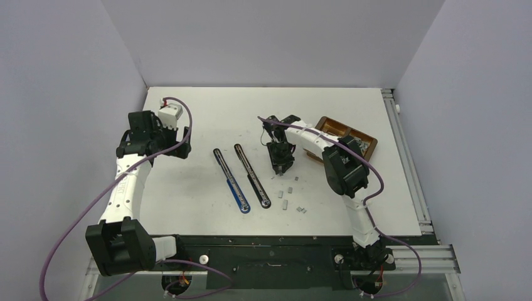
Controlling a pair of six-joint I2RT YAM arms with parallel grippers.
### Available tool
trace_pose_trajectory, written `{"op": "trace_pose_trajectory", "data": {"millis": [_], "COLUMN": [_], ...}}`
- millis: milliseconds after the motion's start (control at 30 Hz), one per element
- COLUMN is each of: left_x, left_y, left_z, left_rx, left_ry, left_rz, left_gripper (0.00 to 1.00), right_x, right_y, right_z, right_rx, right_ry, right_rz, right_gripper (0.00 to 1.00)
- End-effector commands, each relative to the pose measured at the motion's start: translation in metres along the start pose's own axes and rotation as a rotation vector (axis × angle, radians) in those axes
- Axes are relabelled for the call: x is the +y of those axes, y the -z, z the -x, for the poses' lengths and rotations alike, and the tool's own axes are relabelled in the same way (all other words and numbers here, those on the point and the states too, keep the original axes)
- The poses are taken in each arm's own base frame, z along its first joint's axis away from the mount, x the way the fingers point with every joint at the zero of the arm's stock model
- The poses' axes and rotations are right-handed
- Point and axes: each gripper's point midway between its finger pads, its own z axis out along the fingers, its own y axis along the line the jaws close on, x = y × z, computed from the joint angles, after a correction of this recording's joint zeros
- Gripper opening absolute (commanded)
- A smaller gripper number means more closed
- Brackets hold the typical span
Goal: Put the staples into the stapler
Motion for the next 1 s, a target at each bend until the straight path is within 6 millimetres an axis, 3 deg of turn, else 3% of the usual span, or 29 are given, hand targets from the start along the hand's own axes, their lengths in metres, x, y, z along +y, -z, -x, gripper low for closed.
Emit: {"op": "trace_pose_trajectory", "data": {"millis": [0,300,633,800,967], "left_x": [0.005,0.005,0.006,0.004,0.002], "left_y": [0.006,0.007,0.009,0.011,0.009], "left_z": [0.016,0.018,0.019,0.021,0.019], "left_rx": [-0.061,-0.066,-0.071,-0.076,-0.066], "left_ry": [-0.025,-0.024,-0.025,-0.021,-0.003], "left_rz": [0.017,0.010,0.013,0.005,-0.009], "left_gripper": [0.96,0.96,0.96,0.96,0.96], "right_x": [-0.006,-0.014,-0.015,-0.011,0.003], "right_y": [-0.016,-0.014,-0.014,-0.008,0.009], "right_z": [-0.002,-0.003,-0.002,0.002,0.013], "right_rx": [0.026,0.023,0.035,0.010,-0.069], "right_ry": [0.020,0.028,0.044,0.042,0.048], "right_rz": [-0.049,-0.083,-0.088,-0.067,-0.009], "right_gripper": [0.29,0.27,0.18,0.09,0.09]}}
